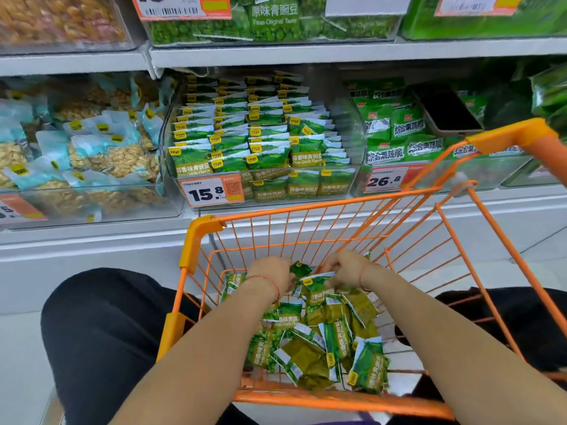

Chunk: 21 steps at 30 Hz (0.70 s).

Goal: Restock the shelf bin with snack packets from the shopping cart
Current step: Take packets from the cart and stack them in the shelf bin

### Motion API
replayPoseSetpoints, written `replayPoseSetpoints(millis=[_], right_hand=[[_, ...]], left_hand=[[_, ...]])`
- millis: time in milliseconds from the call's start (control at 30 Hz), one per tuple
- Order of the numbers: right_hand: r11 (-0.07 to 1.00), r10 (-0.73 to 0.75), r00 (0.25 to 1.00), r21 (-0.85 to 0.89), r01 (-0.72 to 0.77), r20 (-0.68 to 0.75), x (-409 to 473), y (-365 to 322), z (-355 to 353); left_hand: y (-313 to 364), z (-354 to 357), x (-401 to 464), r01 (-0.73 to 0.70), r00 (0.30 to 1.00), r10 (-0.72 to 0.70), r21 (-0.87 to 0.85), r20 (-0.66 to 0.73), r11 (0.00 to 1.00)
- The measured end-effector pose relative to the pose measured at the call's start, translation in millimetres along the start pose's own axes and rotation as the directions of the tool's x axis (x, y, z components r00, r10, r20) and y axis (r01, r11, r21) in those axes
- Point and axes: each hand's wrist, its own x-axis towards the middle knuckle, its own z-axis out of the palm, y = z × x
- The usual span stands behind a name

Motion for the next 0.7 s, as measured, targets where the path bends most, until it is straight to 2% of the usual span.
replayPoseSetpoints(millis=[100,200,267,333,433,500,533,600,700], right_hand=[[0.97,-0.017,1.0,0.243,0.012,0.018,-6,3,-6],[0.88,0.019,0.999,0.473,-0.032,0.032,-10,4,-11],[0.814,0.046,0.998,0.578,-0.063,0.045,-11,3,-14],[0.762,0.051,0.996,0.641,-0.09,0.079,-14,1,-16],[0.742,0.048,0.988,0.657,-0.131,0.144,-19,-2,-15],[0.751,0.066,0.984,0.641,-0.158,0.166,-21,-5,-15],[0.753,0.074,0.983,0.638,-0.165,0.167,-24,-7,-15],[0.756,0.07,0.984,0.635,-0.16,0.164,-27,-10,-16],[0.763,0.045,0.983,0.628,-0.15,0.18,-35,-14,-17]], left_hand=[[-5,-5,-2,0.0,0.999,-0.004,-0.093,-0.047,0.996],[-12,-6,-3,0.016,1.0,-0.015,-0.357,0.007,0.934],[-13,-6,-4,0.093,0.994,-0.041,-0.618,0.097,0.781],[-9,-10,-7,0.216,0.972,-0.049,-0.802,0.228,0.557],[-1,-20,-15,0.352,0.93,0.003,-0.896,0.367,0.272],[-1,-26,-19,0.399,0.906,0.085,-0.904,0.414,0.155],[-1,-26,-20,0.402,0.896,0.132,-0.901,0.424,0.162],[0,-24,-21,0.347,0.899,0.169,-0.892,0.404,0.291],[1,-21,-21,0.23,0.939,0.12,-0.847,0.323,0.479]])
